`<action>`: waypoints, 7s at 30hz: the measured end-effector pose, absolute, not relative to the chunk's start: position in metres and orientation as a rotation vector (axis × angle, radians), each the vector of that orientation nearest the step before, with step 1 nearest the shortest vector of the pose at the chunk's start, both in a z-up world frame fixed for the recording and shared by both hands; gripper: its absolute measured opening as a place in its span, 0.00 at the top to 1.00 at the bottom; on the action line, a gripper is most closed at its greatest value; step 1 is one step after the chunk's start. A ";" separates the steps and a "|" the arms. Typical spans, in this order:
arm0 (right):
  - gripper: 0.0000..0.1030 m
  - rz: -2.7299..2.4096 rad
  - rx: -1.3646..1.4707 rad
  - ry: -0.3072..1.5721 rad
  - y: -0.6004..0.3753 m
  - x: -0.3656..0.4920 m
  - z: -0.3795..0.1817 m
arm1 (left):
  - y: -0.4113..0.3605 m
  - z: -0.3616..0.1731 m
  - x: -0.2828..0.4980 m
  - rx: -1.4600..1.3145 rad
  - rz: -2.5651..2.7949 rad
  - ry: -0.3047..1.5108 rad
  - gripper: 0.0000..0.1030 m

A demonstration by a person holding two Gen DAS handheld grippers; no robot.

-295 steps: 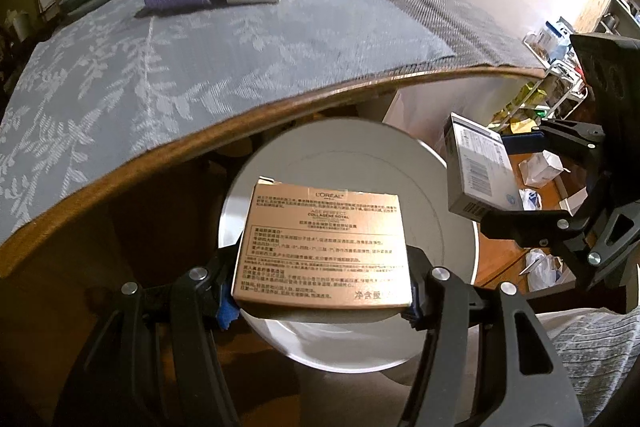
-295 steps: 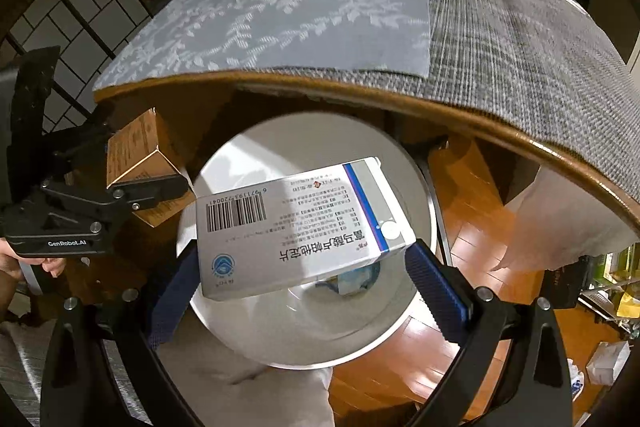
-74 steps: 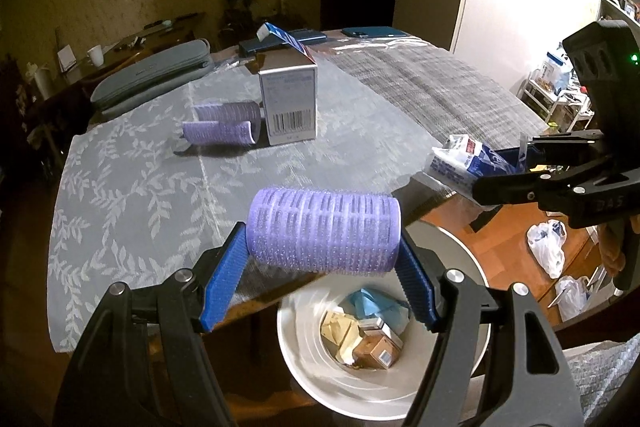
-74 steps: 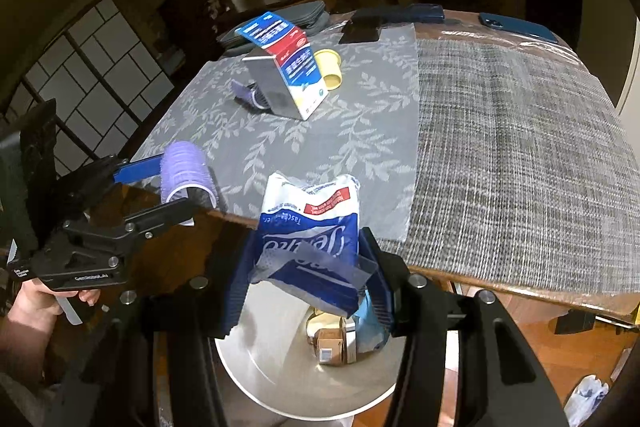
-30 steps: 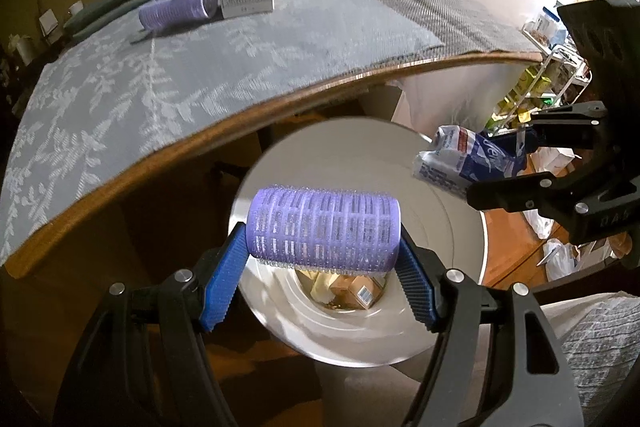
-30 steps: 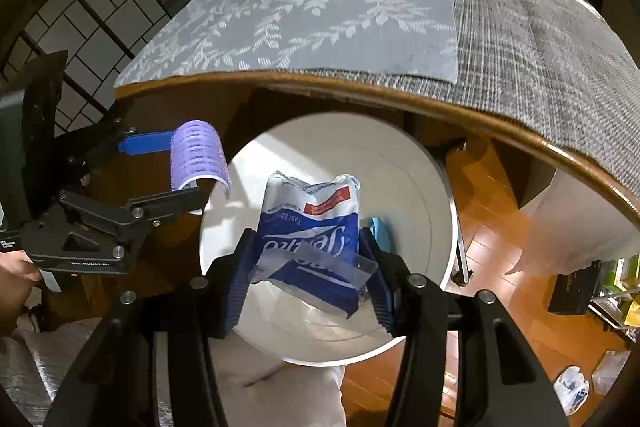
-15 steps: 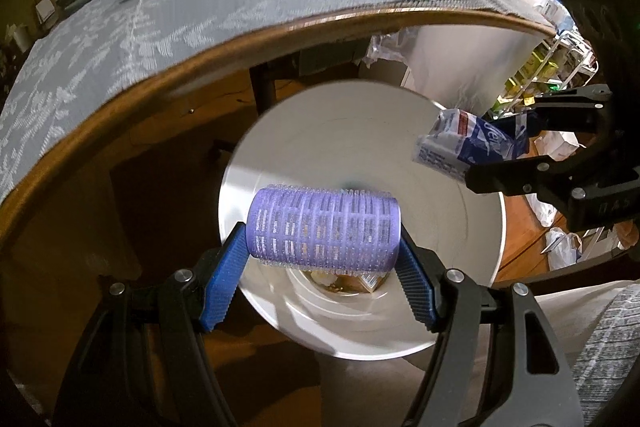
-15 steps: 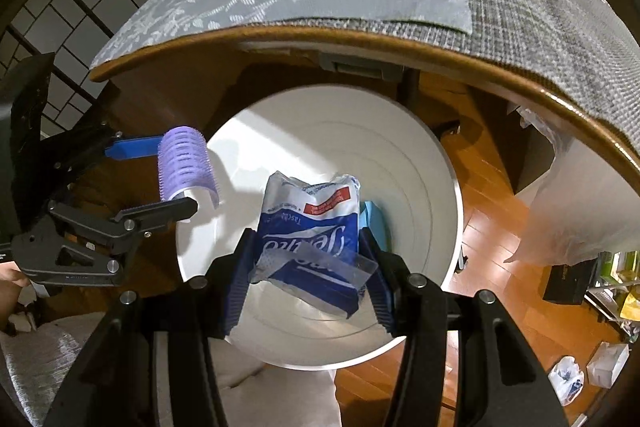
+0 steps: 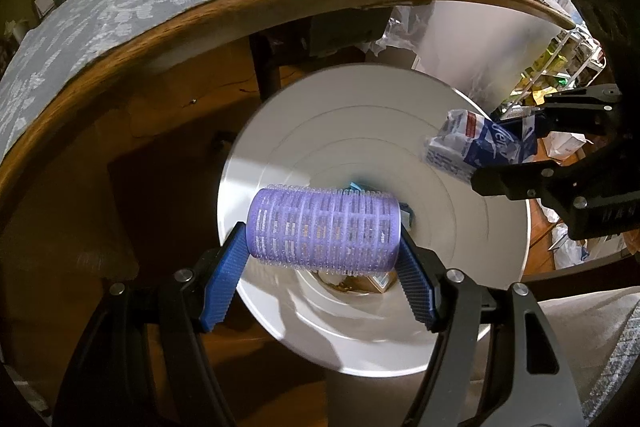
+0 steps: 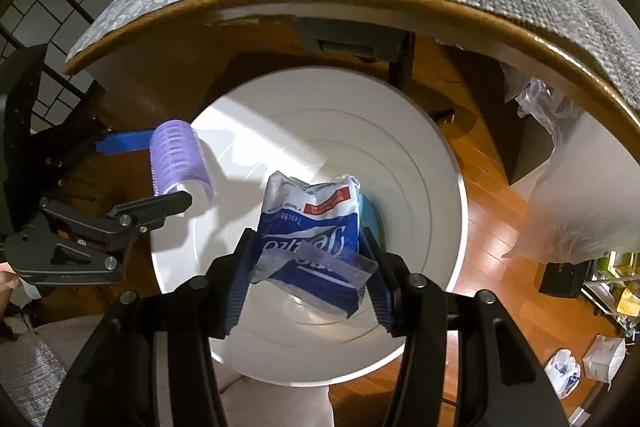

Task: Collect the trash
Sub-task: 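Open both tools to drop the roller and tissue packet into the bin, then grasp the white-purple hair roller with the left tool while the right tool grasps the blue-red medicine box, then carry the roller and medicine box in both tools over the white bin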

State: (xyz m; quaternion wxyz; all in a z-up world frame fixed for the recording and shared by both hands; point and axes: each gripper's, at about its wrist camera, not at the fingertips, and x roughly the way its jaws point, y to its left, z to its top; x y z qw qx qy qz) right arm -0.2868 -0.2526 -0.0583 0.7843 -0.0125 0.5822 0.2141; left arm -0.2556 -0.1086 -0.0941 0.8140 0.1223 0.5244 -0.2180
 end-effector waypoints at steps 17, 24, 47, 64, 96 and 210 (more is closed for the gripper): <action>0.36 0.433 -0.042 1.278 -0.254 -0.280 -0.069 | -0.114 -0.097 -0.243 0.266 -0.491 1.150 0.31; 0.26 0.420 -0.041 1.233 -0.260 -0.283 -0.051 | -0.109 -0.087 -0.246 0.273 -0.470 1.121 0.15; 0.04 0.409 -0.041 0.785 -0.219 -0.199 0.082 | -0.041 0.025 -0.165 0.168 -0.330 0.782 0.02; 0.04 0.346 0.114 0.823 -0.193 -0.126 0.063 | -0.055 0.012 -0.095 0.199 -0.457 0.833 0.02; 0.38 0.299 0.110 0.852 -0.183 -0.114 0.049 | -0.066 0.005 -0.064 0.193 -0.561 0.889 0.30; 0.56 0.465 -0.022 1.133 -0.262 -0.312 -0.006 | -0.112 -0.037 -0.265 0.248 -0.457 1.052 0.30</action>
